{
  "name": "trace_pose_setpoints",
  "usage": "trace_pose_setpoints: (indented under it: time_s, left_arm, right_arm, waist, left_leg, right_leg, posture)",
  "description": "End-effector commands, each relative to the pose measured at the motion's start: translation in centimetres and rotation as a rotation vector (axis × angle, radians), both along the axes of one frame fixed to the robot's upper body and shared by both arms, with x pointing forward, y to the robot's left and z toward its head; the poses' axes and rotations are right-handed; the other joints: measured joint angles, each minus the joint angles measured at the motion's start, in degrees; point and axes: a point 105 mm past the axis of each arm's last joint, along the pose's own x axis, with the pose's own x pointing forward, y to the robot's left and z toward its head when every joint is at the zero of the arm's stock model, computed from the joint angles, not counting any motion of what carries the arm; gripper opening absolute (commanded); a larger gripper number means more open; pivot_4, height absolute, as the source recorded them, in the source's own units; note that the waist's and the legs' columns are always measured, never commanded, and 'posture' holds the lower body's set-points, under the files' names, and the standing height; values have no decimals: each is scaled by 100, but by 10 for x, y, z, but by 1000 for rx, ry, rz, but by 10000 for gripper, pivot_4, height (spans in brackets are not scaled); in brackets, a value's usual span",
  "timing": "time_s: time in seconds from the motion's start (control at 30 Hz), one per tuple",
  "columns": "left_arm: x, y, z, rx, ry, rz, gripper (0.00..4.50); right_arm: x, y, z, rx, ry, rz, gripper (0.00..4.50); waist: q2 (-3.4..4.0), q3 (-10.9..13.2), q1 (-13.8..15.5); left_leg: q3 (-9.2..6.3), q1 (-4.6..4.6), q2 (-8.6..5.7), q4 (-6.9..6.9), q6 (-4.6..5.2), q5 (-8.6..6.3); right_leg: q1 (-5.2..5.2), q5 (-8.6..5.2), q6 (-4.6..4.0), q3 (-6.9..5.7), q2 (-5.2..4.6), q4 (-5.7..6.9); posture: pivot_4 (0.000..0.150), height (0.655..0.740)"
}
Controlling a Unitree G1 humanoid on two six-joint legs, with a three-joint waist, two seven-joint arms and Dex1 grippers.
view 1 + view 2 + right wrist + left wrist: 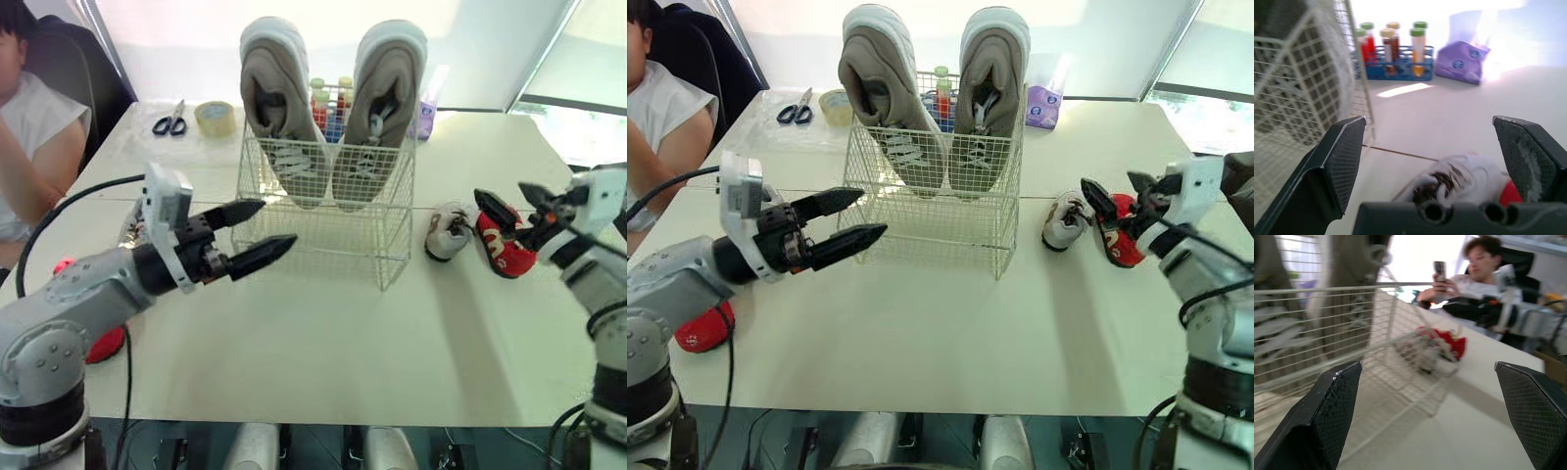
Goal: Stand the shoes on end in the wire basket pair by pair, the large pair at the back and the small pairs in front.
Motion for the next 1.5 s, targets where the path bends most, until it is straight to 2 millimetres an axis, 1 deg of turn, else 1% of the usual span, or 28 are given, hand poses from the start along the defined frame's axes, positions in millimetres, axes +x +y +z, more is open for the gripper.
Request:
trace_pose_setpoints:
  time_s: [0.03,0.13,0.23,0.27,0.37,0.4,0.47,0.53,0.57,0.63,0.7,0.8,0.93,1.03,1.1,1.13,1.17,1.2,1.27,1.33,1.37,1.43,1.5]
  left_arm:
    - [-24,-14,-12,69,8,-79,44761]
    - [-28,-13,-25,104,61,-69,44761]
    - [-29,-4,-31,98,87,-34,44761]
    - [-28,-3,-31,98,85,-23,44761]
    - [-29,-6,-32,105,78,-10,44761]
    - [-29,-7,-33,105,77,-10,44761]
    - [-31,-11,-33,100,76,-16,44761]
    - [-31,-14,-33,95,75,-16,44761]
    - [-31,-14,-33,95,75,-15,44761]
    - [-30,-11,-37,111,93,2,44761]
    - [-30,-8,-42,128,108,10,44761]
    - [-29,-3,-48,145,121,32,44761]
    - [-28,-2,-50,150,116,44,44761]
    - [-28,-3,-52,161,112,47,44761]
    - [-29,-3,-52,165,111,45,45000]
    - [-29,-3,-52,166,110,44,45000]
    - [-29,-3,-52,167,110,44,45000]
    - [-29,-3,-52,171,110,45,45000]
    - [-28,-2,-52,180,109,46,45000]
    - [-28,-1,-53,184,108,45,45000]
    - [-27,-1,-52,183,106,44,45000]
    - [-27,0,-49,174,103,38,45000]
    - [-25,3,-39,136,99,30,45000]
  right_arm:
    - [1,3,-5,-19,-18,-200,45000]
    - [5,12,-14,36,-2,-236,45000]
    - [3,34,-22,41,14,-187,45000]
    - [1,39,-27,48,34,-183,45000]
    - [-4,44,-49,51,104,-221,45000]
    - [-5,44,-52,46,114,-233,45000]
    - [-2,49,-64,41,142,-243,45000]
    - [6,53,-75,59,172,-254,45000]
    - [9,54,-78,62,179,-256,45000]
    - [21,49,-87,51,199,-260,45000]
    - [30,47,-90,61,194,-273,45000]
    - [45,55,-96,129,194,-258,45000]
    - [62,67,-102,217,204,-281,45000]
    - [69,73,-105,229,204,-288,45000]
    - [72,72,-109,212,211,-324,39290]
    - [72,71,-112,208,216,-338,34441]
    - [72,70,-113,199,220,-348,31452]
    - [72,68,-115,193,222,-353,26797]
    - [71,65,-117,186,227,-366,19844]
    - [69,60,-118,177,226,-387,14402]
    - [68,55,-114,164,208,-404,11864]
    - [65,45,-100,114,145,-430,11864]
    - [63,37,-67,51,25,-427,11864]
  waist:
    - [18,-12,-52]
    - [28,-18,-115]
    - [41,-24,-128]
    - [41,-24,-123]
    - [41,-26,-114]
    - [42,-26,-115]
    - [43,-27,-123]
    - [43,-27,-133]
    - [46,-28,-140]
    - [51,-31,-153]
    - [53,-31,-159]
    - [53,-31,-165]
    - [54,-31,-176]
    - [54,-31,-197]
    - [54,-31,-213]
    - [54,-31,-224]
    - [53,-31,-245]
    - [53,-32,-262]
    - [52,-34,-267]
    - [53,-34,-266]
    - [52,-35,-265]
    - [54,-36,-246]
    - [59,-33,-200]
  left_leg:
    - [6,7,0,-7,1,-1]
    - [6,15,2,-9,8,-5]
    - [5,16,2,-9,10,-6]
    - [5,16,2,-10,12,-7]
    - [2,15,4,-11,14,-9]
    - [2,15,3,-10,14,-9]
    - [4,15,2,-10,16,-10]
    - [4,15,2,-11,17,-10]
    - [4,15,3,-11,16,-10]
    - [4,16,5,-12,16,-10]
    - [5,16,5,-12,16,-10]
    - [5,15,5,-16,17,-11]
    - [4,15,8,-16,17,-11]
    - [4,15,9,-16,16,-10]
    - [4,15,9,-17,16,-10]
    - [4,15,9,-18,16,-10]
    - [4,15,9,-18,16,-10]
    - [4,15,9,-17,16,-10]
    - [4,20,9,-17,15,-10]
    - [3,25,9,-17,15,-10]
    - [3,25,9,-17,15,-10]
    - [3,25,9,-17,14,-10]
    - [1,23,7,-17,14,-11]
  right_leg:
    - [0,-1,-1,6,2,1]
    - [4,-4,-8,9,7,4]
    - [3,-12,-25,8,10,3]
    - [2,-13,-26,8,11,3]
    - [3,-16,-30,7,13,0]
    - [4,-16,-30,6,12,-1]
    - [4,-16,-31,8,11,-3]
    - [3,-16,-31,8,11,-4]
    - [2,-16,-31,8,13,-3]
    - [1,-17,-32,9,16,-3]
    - [0,-17,-33,10,18,-3]
    - [-2,-18,-34,10,19,-5]
    - [-2,-18,-35,10,22,-5]
    - [-1,-18,-35,10,22,-6]
    - [-1,-18,-35,10,22,-6]
    - [-1,-18,-35,10,22,-6]
    - [-1,-18,-35,10,22,-6]
    - [0,-18,-35,10,22,-6]
    - [4,-17,-36,11,22,-6]
    - [8,-17,-36,11,22,-6]
    - [8,-17,-36,11,22,-6]
    - [9,-17,-37,11,20,-8]
    - [8,-18,-38,11,18,-9]
  posture:
    - [1500,7400]
    - [1500,7400]
    - [1500,7400]
    - [1500,7400]
    - [1500,7400]
    - [1500,7400]
    - [1500,7400]
    - [1500,7400]
    - [1500,7400]
    - [1500,7400]
    - [1500,7400]
    - [1500,7400]
    - [1500,7400]
    - [1500,7400]
    - [1500,7400]
    - [1500,7400]
    - [1500,7400]
    - [1500,7400]
    - [1500,7400]
    - [1500,7400]
    - [1500,7400]
    - [1500,7400]
    - [1500,7400]
